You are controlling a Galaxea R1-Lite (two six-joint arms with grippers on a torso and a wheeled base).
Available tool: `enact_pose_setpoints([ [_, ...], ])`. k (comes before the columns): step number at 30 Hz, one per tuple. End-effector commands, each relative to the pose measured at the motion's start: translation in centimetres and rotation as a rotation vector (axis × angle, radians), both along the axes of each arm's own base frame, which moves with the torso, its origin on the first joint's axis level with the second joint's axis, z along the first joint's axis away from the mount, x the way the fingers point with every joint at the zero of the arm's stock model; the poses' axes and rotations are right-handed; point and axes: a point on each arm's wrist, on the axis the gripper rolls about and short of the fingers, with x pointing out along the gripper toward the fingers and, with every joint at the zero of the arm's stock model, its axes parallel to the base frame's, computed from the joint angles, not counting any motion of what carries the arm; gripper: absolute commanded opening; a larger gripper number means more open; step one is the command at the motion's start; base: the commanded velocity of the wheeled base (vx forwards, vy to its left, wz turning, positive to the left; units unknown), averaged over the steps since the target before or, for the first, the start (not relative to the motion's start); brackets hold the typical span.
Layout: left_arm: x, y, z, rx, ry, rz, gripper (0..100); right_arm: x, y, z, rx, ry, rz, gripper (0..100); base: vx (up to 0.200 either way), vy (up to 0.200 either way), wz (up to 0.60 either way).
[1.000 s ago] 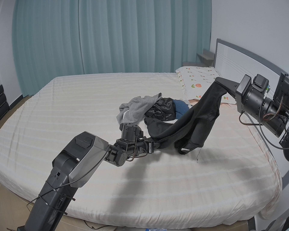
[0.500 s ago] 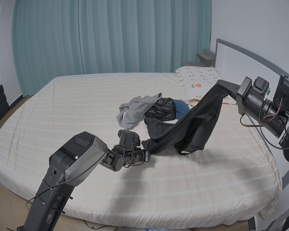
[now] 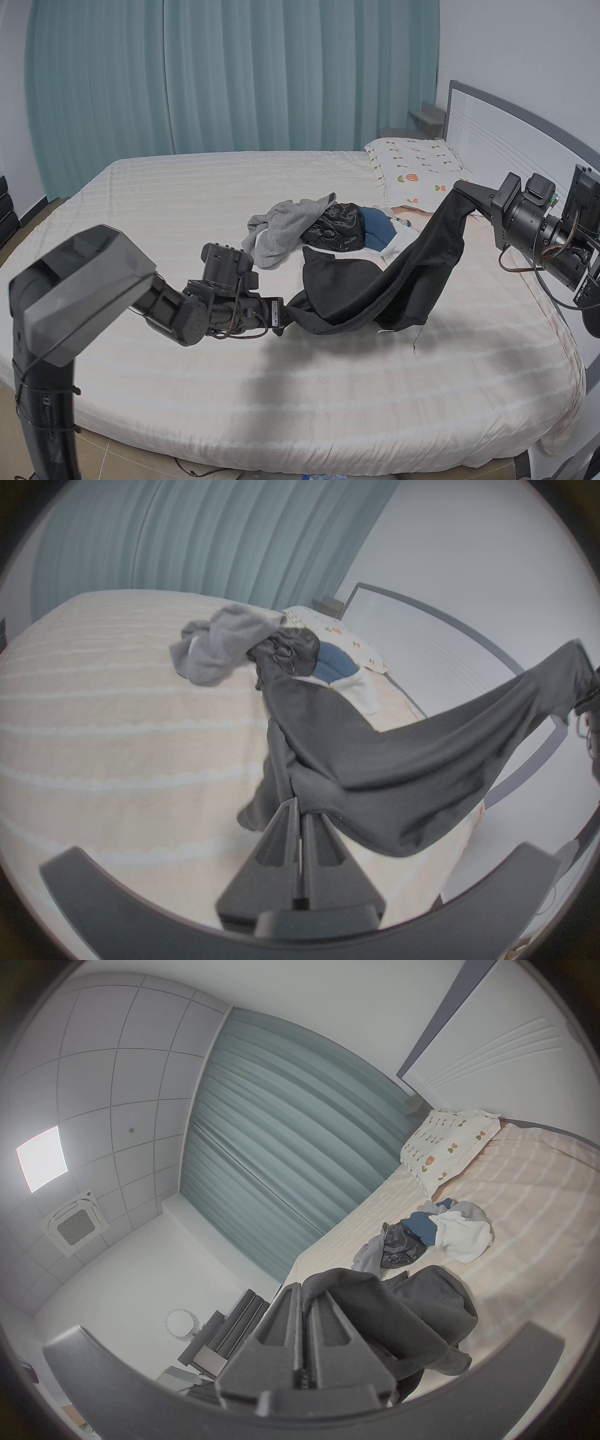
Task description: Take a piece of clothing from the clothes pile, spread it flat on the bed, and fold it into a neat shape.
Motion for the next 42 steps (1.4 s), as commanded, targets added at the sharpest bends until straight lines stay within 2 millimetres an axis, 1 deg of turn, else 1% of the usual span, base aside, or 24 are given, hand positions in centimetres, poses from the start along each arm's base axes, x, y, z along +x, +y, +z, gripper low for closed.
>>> enact_pose_setpoints([
  [1, -3.2, 2.1, 6.6, -0.041, -0.07, 0.083, 0, 1.0, 0.1, -0.8, -0.011, 0.024, -0.005, 0, 0.0, 0.0, 0.0],
  [3, -4.0, 2.5, 8.5, -0.084, -0.083, 0.155, 0, 1.4, 0.4, -1.4, -0.018, 0.046, 0.0, 0, 0.0, 0.0, 0.0],
  [4, -4.1, 2.6, 8.6, -0.088, -0.082, 0.158, 0, 1.4, 0.4, -1.5, -0.018, 0.046, 0.001, 0, 0.0, 0.0, 0.0],
  [7, -5.9, 3.4, 11.5, -0.17, -0.098, 0.209, 0, 2.6, 0.8, -3.0, -0.032, 0.094, -0.002, 0, 0.0, 0.0, 0.0],
  [9, -6.1, 3.5, 11.9, -0.176, -0.105, 0.215, 0, 2.8, 0.8, -3.1, -0.036, 0.095, -0.002, 0, 0.0, 0.0, 0.0],
  [10, -6.5, 3.7, 12.8, -0.183, -0.117, 0.235, 0, 3.1, 0.9, -2.7, -0.03, 0.073, -0.005, 0, 0.0, 0.0, 0.0],
  [11, -7.2, 4.1, 14.1, -0.172, -0.119, 0.281, 0, 3.8, 1.1, -1.2, -0.003, 0.006, -0.019, 0, 0.0, 0.0, 0.0],
  [12, -7.2, 4.1, 14.1, -0.172, -0.119, 0.281, 0, 3.8, 1.1, -1.2, -0.003, 0.006, -0.019, 0, 0.0, 0.0, 0.0],
  [13, -7.8, 4.4, 15.7, -0.176, -0.126, 0.314, 0, 4.1, 1.2, 0.6, 0.02, -0.057, -0.032, 0, 0.0, 0.0, 0.0],
  [15, -8.6, 4.7, 17.2, -0.222, -0.149, 0.328, 0, 4.0, 1.1, 2.2, 0.042, -0.113, -0.051, 0, 0.0, 0.0, 0.0],
  [17, -9.5, 5.2, 18.5, -0.273, -0.162, 0.324, 0, 3.8, 1.0, 3.1, 0.054, -0.143, -0.055, 0, 0.0, 0.0, 0.0],
  [18, -9.7, 5.3, 18.6, -0.28, -0.159, 0.322, 0, 3.7, 1.0, 3.0, 0.052, -0.144, -0.054, 0, 0.0, 0.0, 0.0],
  [19, -10.2, 5.5, 18.5, -0.292, -0.137, 0.317, 0, 3.5, 1.0, 2.8, 0.047, -0.134, -0.045, 0, 0.0, 0.0, 0.0],
  [21, -10.7, 5.7, 17.6, -0.279, -0.115, 0.315, 0, 3.6, 1.0, 1.8, 0.038, -0.101, -0.038, 0, 0.0, 0.0, 0.0],
  [23, -11.4, 6.0, 16.1, -0.255, -0.075, 0.312, 0, 3.8, 1.3, -0.4, 0.015, -0.031, -0.034, 0, 0.0, 0.0, 0.0],
  [25, -11.4, 6.0, 16.1, -0.255, -0.075, 0.312, 0, 3.8, 1.3, -0.4, 0.015, -0.031, -0.034, 0, 0.0, 0.0, 0.0],
  [26, -11.8, 6.2, 14.7, -0.25, -0.052, 0.316, 0, 3.6, 1.4, -2.9, -0.015, 0.053, -0.026, 0, 0.0, 0.0, 0.0],
  [29, -12.3, 6.0, 13.2, -0.233, -0.021, 0.322, 0, 2.9, 1.6, -4.1, -0.029, 0.099, -0.012, 0, 0.0, 0.0, 0.0],
  [30, -12.3, 6.0, 13.2, -0.233, -0.021, 0.322, 0, 2.9, 1.6, -4.1, -0.029, 0.099, -0.012, 0, 0.0, 0.0, 0.0],
  [32, -13.2, 5.5, 11.9, -0.23, 0.023, 0.311, 0, 2.2, 2.1, -5.8, -0.058, 0.152, 0.0, 0, 0.0, 0.0, 0.0],
  [33, -13.4, 5.4, 11.6, -0.237, 0.037, 0.315, 0, 2.1, 2.1, -6.3, -0.062, 0.171, 0.004, 0, 0.0, 0.0, 0.0],
  [37, -14.0, 5.0, 11.0, -0.267, 0.069, 0.317, 0, 2.2, 2.4, -7.6, -0.076, 0.21, 0.012, 0, 0.0, 0.0, 0.0],
  [39, -14.3, 5.0, 10.6, -0.265, 0.083, 0.32, 0, 2.3, 2.8, -7.7, -0.079, 0.21, 0.01, 0, 0.0, 0.0, 0.0],
  [42, -14.8, 5.3, 10.0, -0.257, 0.107, 0.319, 0, 1.9, 2.7, -7.6, -0.08, 0.21, 0.01, 0, 0.0, 0.0, 0.0],
])
